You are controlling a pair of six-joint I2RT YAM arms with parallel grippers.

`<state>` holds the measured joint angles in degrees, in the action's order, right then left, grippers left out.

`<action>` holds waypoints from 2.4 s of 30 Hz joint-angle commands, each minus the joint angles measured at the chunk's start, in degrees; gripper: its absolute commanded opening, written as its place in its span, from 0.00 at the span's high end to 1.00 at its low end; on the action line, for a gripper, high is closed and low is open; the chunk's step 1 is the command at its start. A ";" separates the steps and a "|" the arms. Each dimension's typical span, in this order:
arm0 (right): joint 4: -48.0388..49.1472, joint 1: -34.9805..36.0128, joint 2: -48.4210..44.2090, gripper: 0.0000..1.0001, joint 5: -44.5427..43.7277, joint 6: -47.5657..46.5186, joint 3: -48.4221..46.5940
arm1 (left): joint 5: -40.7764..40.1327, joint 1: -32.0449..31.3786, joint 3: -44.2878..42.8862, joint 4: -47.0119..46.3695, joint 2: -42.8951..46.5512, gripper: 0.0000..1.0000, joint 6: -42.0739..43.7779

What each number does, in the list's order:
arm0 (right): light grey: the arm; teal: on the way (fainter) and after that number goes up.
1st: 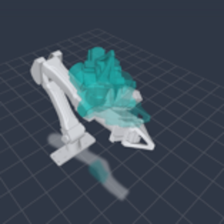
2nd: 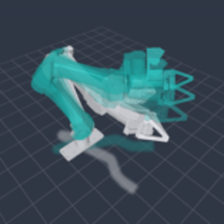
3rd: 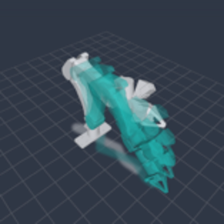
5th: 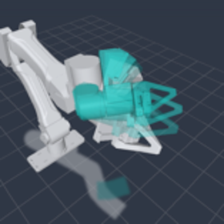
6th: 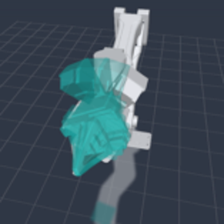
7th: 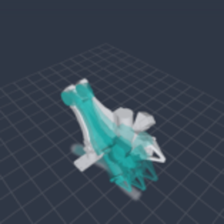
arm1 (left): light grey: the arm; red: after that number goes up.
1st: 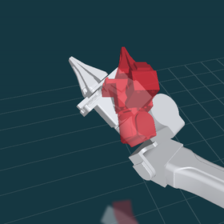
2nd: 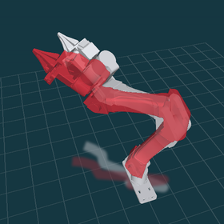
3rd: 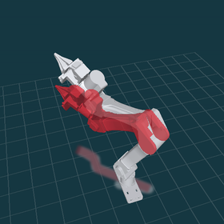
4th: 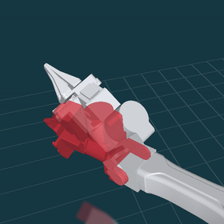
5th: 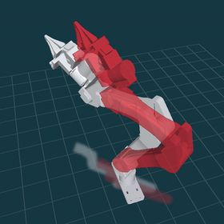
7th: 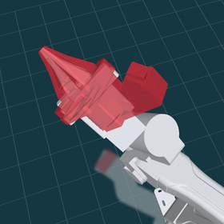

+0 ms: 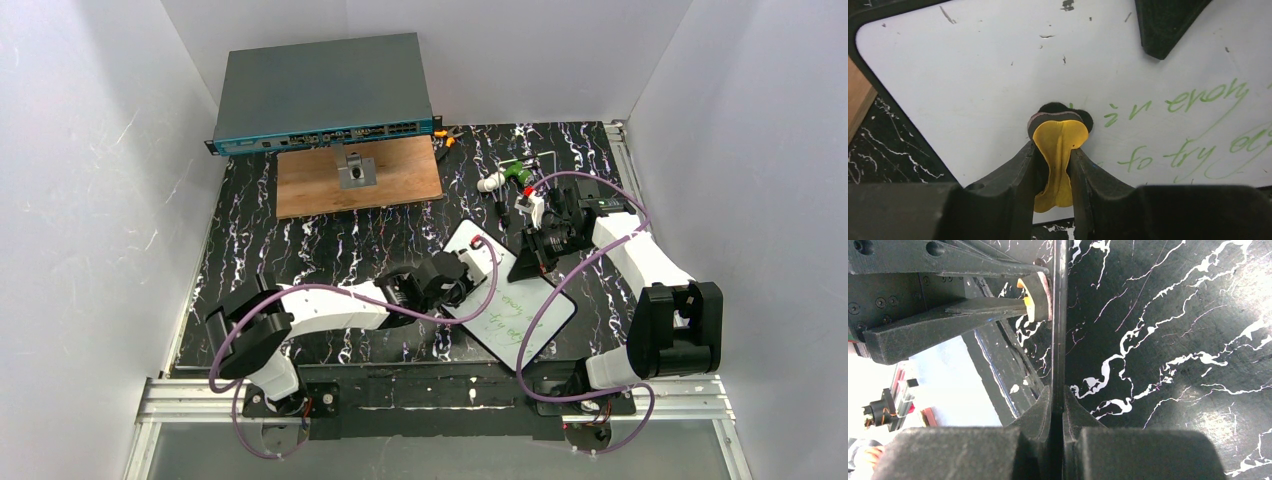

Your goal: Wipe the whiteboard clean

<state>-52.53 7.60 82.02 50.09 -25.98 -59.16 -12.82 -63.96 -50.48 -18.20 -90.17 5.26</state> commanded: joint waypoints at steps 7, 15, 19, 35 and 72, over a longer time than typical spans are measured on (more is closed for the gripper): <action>3.54 0.23 -1.31 0.99 1.47 -4.05 -1.31 | -13.22 0.16 -6.20 3.66 -2.59 1.00 2.76; 3.50 0.24 -1.26 0.99 1.51 -4.06 -1.31 | 0.88 -1.21 -0.21 -1.01 0.72 1.00 2.99; 3.49 0.23 -1.33 0.99 1.43 -4.08 -1.33 | 2.15 -2.03 0.90 -1.19 0.43 1.00 2.85; 3.49 0.27 -1.06 0.99 2.05 -3.90 -1.41 | -16.68 -2.04 -5.73 1.47 -3.94 1.00 5.26; 3.31 0.14 -1.00 0.99 2.21 -4.08 -1.53 | -2.81 -5.05 -2.85 -0.54 -3.07 1.00 8.33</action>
<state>-52.60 7.20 82.02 49.78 -25.78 -59.16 -11.55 -68.75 -51.55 -19.09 -93.21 14.33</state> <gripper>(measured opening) 0.095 0.258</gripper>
